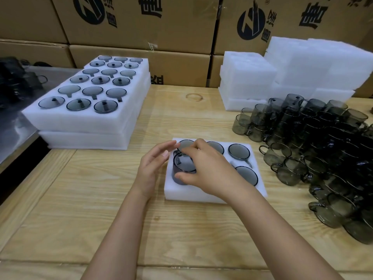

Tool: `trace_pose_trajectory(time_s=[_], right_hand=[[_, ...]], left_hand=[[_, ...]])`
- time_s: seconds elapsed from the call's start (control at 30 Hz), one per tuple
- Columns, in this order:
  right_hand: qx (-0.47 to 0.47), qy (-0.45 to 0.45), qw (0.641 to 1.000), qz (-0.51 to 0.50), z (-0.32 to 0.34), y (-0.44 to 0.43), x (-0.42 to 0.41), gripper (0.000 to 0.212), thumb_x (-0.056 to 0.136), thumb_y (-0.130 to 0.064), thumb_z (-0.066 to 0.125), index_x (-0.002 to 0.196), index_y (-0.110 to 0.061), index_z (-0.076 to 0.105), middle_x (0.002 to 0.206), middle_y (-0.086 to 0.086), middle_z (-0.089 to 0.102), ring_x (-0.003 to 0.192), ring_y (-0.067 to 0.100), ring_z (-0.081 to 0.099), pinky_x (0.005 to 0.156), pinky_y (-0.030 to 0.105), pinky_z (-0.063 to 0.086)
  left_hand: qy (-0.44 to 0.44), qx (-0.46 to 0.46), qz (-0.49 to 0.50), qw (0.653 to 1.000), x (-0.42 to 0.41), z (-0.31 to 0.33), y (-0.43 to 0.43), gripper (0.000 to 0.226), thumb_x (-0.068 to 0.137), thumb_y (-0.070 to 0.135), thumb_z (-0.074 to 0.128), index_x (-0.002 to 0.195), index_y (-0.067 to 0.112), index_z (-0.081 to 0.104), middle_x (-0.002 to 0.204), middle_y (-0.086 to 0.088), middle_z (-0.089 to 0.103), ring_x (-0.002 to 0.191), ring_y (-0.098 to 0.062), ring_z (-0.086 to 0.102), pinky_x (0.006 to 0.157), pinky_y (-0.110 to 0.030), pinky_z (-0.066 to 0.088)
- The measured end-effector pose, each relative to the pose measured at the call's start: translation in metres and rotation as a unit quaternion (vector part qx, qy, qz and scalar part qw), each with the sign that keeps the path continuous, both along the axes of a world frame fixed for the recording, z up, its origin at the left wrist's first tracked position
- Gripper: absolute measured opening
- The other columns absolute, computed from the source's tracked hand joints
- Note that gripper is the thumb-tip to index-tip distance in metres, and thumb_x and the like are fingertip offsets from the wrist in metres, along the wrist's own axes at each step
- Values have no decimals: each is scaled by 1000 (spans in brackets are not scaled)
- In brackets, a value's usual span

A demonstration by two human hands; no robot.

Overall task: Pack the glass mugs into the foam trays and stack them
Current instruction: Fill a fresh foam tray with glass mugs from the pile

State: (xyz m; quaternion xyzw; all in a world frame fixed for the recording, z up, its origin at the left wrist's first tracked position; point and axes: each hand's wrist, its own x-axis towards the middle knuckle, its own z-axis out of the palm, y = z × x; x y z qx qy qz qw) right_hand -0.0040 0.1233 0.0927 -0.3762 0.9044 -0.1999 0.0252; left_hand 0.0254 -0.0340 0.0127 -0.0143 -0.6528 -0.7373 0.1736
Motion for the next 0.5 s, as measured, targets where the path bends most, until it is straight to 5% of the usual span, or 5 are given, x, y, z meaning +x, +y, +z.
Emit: trace_pose_trajectory(time_s=[0.33,0.43,0.5], right_hand=[[35,12,999,22,-4,-5,-3,60,83,-40,66,134,-18,44,120,1,41,99,17,44,76,23,30],[2,-72,996,47,-4,2,-9,54,81,-48,65,124,-18,52,112,-6,44,97,14,48,79,26,39],[-120,-176,977,35,-1,6,-17,39,88,-45,56,116,-18,56,111,-7,51,100,12,50,86,27,40]], left_hand=[[-4,-11,29,1000,2,7,10,24,87,9,56,109,10,64,111,-2,68,107,-8,61,88,-19,46],[-28,-57,91,994,1,19,16,24,100,11,44,110,12,66,115,1,67,107,-1,59,87,-9,41],[-26,-112,124,986,-2,32,19,28,103,26,38,114,22,64,118,13,63,114,4,53,88,-2,35]])
